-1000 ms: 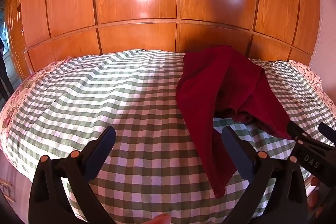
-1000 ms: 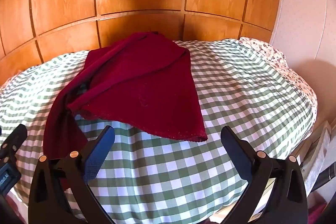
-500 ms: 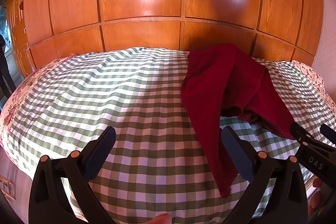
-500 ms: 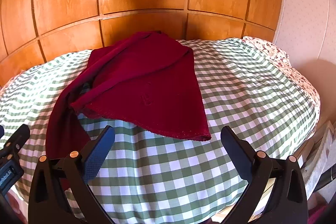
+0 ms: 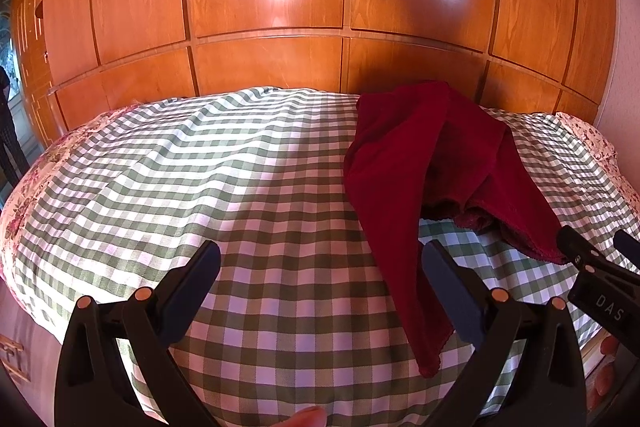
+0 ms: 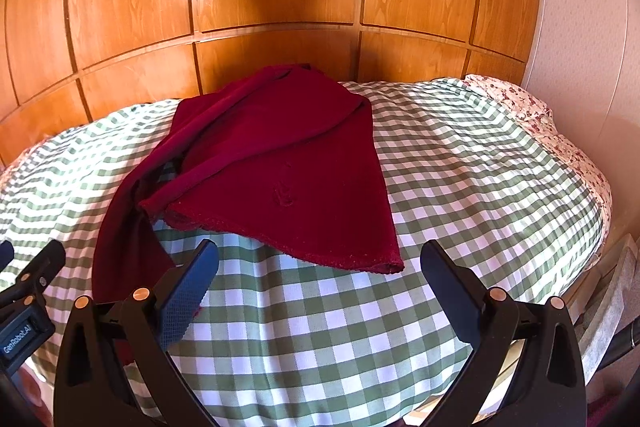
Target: Fold small clothes
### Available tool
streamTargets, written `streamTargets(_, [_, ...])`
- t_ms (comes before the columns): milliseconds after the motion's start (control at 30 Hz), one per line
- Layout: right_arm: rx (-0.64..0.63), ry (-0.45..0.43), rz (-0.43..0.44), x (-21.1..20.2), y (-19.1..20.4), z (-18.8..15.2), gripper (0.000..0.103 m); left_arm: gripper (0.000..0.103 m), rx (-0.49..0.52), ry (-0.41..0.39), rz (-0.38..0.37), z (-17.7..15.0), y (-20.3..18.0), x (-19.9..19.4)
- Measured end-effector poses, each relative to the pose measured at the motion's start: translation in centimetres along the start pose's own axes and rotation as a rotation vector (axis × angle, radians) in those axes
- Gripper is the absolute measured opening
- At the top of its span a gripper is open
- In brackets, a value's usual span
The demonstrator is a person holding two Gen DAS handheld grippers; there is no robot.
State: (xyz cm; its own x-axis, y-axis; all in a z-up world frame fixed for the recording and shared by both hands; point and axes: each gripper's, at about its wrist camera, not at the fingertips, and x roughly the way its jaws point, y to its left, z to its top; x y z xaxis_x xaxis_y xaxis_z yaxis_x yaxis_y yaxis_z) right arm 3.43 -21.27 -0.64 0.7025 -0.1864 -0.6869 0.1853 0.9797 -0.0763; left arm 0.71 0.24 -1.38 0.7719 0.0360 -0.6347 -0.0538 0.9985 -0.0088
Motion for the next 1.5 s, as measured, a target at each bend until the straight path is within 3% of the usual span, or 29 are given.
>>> streamTargets(733, [0.006, -0.009, 0.006, -0.5, -0.1, 0.1, 0.100, 0.101, 0.005, -0.014, -0.001, 0.3, -0.3, -0.5])
streamTargets(1133, [0.023, 0.033, -0.007, 1.0, -1.0, -0.4, 0.100, 0.101, 0.026, 0.042, -0.009, -0.2, -0.9, 1.7])
streamTargets(1300, [0.027, 0.033, -0.021, 1.6, -1.6, -0.2, 0.100, 0.100, 0.037, 0.073, -0.048, -0.2, -0.9, 3.1])
streamTargets(1433, [0.044, 0.026, 0.025, 2.0, -2.5, 0.9, 0.100, 0.100, 0.051, 0.103, -0.119, 0.1, -1.0, 4.3])
streamTargets(1500, [0.054, 0.033, 0.068, 2.4, -3.0, 1.5, 0.100, 0.095, 0.082, 0.106, -0.146, 0.0, -1.5, 4.7])
